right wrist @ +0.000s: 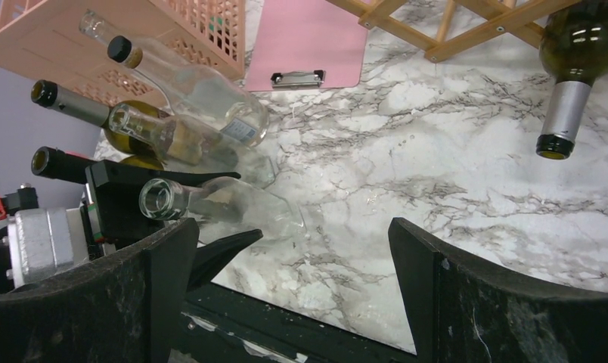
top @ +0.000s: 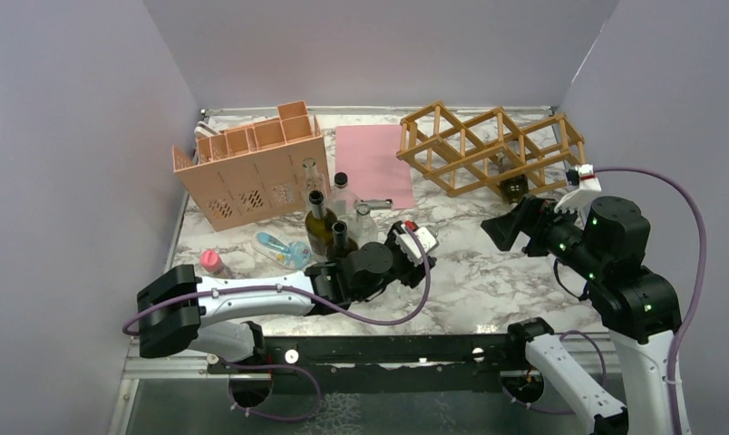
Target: Take the wine bottle off the wine rack
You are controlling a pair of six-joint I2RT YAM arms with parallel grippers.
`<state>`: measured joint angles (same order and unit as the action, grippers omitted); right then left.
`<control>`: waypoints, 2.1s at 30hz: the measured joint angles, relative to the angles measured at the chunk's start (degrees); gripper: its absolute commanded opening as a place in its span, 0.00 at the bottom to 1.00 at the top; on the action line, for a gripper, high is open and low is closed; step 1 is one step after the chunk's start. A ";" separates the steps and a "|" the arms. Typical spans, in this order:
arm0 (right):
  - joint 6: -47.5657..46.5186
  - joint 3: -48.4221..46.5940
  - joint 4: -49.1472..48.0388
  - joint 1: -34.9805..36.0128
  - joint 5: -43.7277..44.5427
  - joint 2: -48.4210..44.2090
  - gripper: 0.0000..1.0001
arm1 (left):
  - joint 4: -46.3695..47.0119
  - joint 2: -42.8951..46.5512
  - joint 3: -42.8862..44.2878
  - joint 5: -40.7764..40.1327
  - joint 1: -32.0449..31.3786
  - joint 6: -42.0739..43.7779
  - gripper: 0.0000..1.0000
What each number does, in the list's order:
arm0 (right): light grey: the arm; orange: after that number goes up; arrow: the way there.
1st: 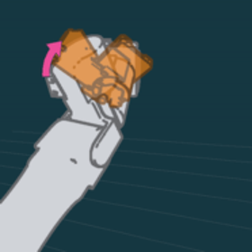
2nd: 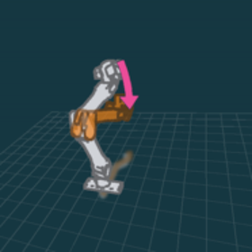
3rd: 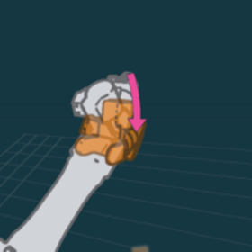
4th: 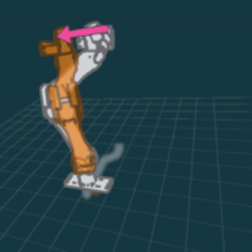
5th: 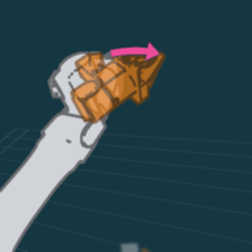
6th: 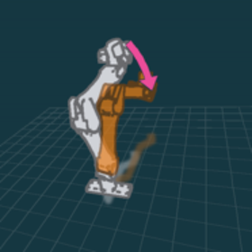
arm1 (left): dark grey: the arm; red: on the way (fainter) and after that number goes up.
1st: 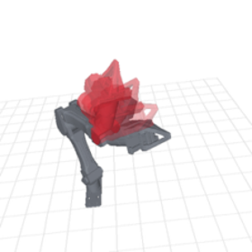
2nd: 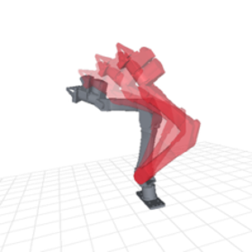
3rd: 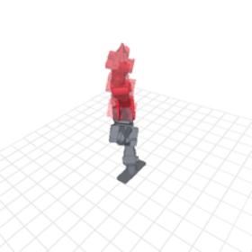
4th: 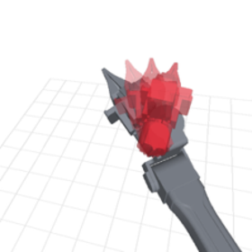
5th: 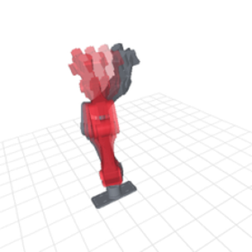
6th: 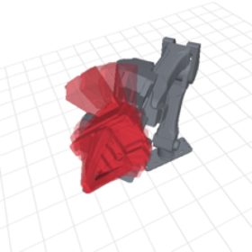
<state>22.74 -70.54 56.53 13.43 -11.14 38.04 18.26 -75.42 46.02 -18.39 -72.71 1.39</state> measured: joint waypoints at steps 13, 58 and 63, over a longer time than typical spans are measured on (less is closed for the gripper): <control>0.24 0.35 0.00 0.00 0.02 -0.39 0.99 | 5.29 1.27 -6.75 -1.29 0.00 -4.20 0.40; 0.35 0.68 0.02 0.00 0.20 -1.36 0.99 | 9.03 6.93 -11.54 -1.40 0.00 -9.46 0.89; 0.24 0.68 0.02 0.00 0.26 -1.25 0.99 | 8.13 8.96 -10.97 -1.38 0.00 -9.05 0.92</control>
<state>22.98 -69.87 56.55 13.43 -10.87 36.80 26.39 -66.46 35.05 -19.77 -72.71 -7.66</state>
